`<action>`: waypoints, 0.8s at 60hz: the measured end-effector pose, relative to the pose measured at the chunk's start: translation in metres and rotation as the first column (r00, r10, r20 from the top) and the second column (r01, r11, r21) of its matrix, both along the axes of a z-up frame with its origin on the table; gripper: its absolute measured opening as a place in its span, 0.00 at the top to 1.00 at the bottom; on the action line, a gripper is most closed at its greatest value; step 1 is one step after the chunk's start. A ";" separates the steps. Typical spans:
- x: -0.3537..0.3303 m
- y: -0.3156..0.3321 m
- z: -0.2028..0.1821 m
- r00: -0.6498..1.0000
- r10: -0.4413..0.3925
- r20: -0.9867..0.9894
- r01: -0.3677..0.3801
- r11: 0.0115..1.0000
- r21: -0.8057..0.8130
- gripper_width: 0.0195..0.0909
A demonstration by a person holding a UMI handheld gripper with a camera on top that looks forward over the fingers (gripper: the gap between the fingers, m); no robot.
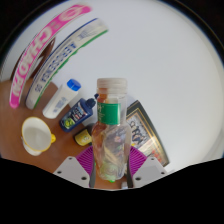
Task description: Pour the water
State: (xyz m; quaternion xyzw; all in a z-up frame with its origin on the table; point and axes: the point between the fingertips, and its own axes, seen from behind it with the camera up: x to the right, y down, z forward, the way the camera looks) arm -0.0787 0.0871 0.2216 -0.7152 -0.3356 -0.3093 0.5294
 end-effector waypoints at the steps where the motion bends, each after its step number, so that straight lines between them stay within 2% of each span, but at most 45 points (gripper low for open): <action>1: 0.000 -0.001 -0.003 0.998 0.001 -0.056 -0.001 1.000 -0.007 0.68; 11: 0.005 -0.005 -0.045 0.891 -0.034 -0.453 0.013 0.999 -0.051 0.68; 21: 0.012 -0.003 -0.097 0.746 -0.086 -0.661 0.031 0.995 -0.095 0.67; 31: 0.021 -0.004 -0.134 0.681 -0.120 -0.722 0.048 0.992 -0.120 0.67; 39: 0.030 -0.013 -0.168 0.662 -0.186 -0.726 0.080 0.981 -0.179 0.66; 48: 0.034 -0.017 -0.169 0.622 -0.175 -0.763 0.088 0.984 -0.154 0.57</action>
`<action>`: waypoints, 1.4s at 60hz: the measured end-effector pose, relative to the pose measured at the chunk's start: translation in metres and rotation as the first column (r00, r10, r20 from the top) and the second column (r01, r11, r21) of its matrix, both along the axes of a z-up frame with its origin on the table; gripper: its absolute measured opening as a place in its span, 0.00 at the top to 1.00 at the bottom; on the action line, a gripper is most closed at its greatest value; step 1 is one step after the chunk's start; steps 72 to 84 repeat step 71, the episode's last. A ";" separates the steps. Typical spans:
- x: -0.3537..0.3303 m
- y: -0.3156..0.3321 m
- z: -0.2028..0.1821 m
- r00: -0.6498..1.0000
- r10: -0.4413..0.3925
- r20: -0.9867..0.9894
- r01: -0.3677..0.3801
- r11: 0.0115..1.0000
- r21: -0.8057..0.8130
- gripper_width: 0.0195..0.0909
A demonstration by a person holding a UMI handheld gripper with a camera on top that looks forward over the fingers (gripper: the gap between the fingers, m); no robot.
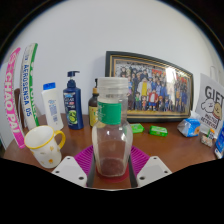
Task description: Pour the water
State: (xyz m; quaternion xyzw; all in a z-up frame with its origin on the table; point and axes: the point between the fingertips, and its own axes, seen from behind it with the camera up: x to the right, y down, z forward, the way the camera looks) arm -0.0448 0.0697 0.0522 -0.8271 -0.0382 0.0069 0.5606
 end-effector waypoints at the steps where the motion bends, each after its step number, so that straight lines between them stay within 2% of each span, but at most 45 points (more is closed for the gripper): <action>1: 0.000 0.000 -0.001 1.000 -0.003 -0.005 0.003 1.000 0.000 0.56; 7: 0.003 -0.002 -0.009 1.000 -0.019 -0.024 0.018 0.999 -0.043 0.47; 9: 0.005 -0.004 -0.014 1.000 -0.024 -0.016 0.023 0.997 -0.075 0.35; 13: 0.007 -0.013 -0.020 1.000 -0.023 0.004 0.024 0.992 -0.121 0.05; 16: 0.008 -0.021 -0.019 1.000 -0.028 0.011 0.029 0.991 -0.134 0.11; 20: 0.009 -0.037 -0.012 0.999 -0.032 0.018 0.035 0.986 -0.165 0.06; 36: 0.005 -0.135 0.053 0.995 -0.093 0.044 0.101 0.962 -0.254 0.08; 51: -0.014 -0.205 0.105 0.993 -0.097 0.072 0.112 0.962 -0.249 0.08; 71: -0.015 -0.227 0.131 0.991 -0.111 0.070 0.123 0.969 -0.214 0.08; 84: -0.015 -0.227 0.131 0.991 -0.111 0.070 0.123 0.969 -0.214 0.08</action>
